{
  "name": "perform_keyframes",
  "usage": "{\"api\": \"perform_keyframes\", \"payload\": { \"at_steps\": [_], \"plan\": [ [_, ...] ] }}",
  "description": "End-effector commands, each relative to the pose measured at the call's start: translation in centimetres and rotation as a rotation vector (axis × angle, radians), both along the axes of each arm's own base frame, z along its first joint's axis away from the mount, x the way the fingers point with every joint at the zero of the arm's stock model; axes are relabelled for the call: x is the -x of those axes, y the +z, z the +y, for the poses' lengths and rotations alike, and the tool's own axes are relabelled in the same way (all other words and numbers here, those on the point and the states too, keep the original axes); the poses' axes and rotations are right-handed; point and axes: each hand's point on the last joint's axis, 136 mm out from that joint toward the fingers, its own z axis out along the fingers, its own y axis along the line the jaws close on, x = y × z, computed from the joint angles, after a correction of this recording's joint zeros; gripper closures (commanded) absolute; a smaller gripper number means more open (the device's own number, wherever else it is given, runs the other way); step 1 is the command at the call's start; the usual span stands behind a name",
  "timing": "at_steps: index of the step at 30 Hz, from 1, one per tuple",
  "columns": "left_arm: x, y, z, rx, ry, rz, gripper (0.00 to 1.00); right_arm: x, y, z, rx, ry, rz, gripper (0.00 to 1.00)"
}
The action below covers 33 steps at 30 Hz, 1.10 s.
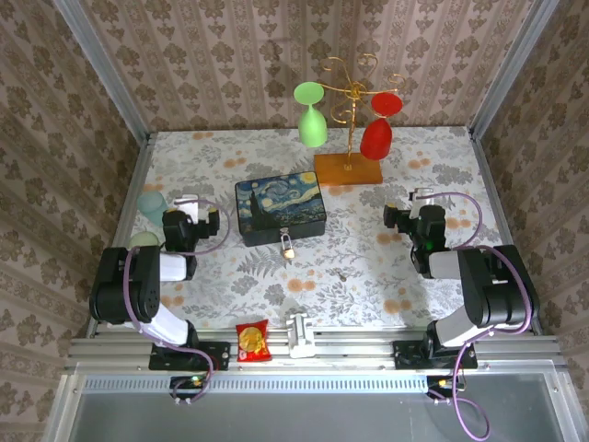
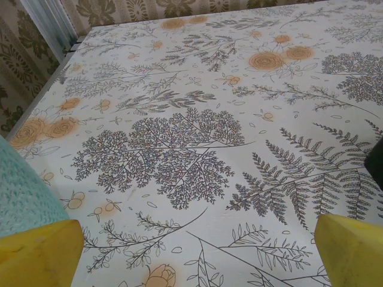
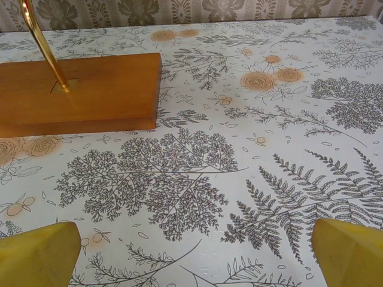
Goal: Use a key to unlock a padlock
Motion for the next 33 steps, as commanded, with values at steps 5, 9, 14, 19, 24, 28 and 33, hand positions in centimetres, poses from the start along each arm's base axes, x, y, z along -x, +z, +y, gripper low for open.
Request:
{"api": "perform_keyframes", "payload": {
  "at_steps": [5, 9, 14, 19, 24, 28, 33],
  "plan": [
    [-0.64, 1.12, 0.07, -0.009, -0.009, -0.039, 0.00, -0.56, 0.70, 0.11, 0.013, 0.018, -0.020, 0.00],
    [-0.62, 1.08, 0.03, -0.009, -0.010, -0.038, 0.00, -0.56, 0.70, 0.16, 0.013, 0.020, -0.020, 0.00],
    [-0.64, 1.13, 0.03, -0.008, -0.010, -0.039, 0.00, -0.55, 0.68, 0.11, 0.013, 0.018, -0.019, 0.00],
    [-0.63, 1.17, 0.05, -0.007, -0.008, -0.041, 0.00, -0.56, 0.69, 0.14, 0.013, 0.019, -0.020, 0.00],
    [-0.60, 1.18, 0.47, -0.007, 0.015, -0.043, 0.00, -0.60, 0.62, 0.15, 0.012, 0.020, -0.016, 0.00],
    [-0.59, 1.15, 0.44, -0.008, 0.015, -0.042, 0.00, -0.62, 0.65, 0.09, 0.012, 0.018, -0.017, 0.00],
    [-0.61, 1.20, 0.43, -0.008, 0.014, -0.043, 0.00, -0.56, 0.68, 0.14, 0.012, 0.020, -0.019, 0.00]
  ]
}}
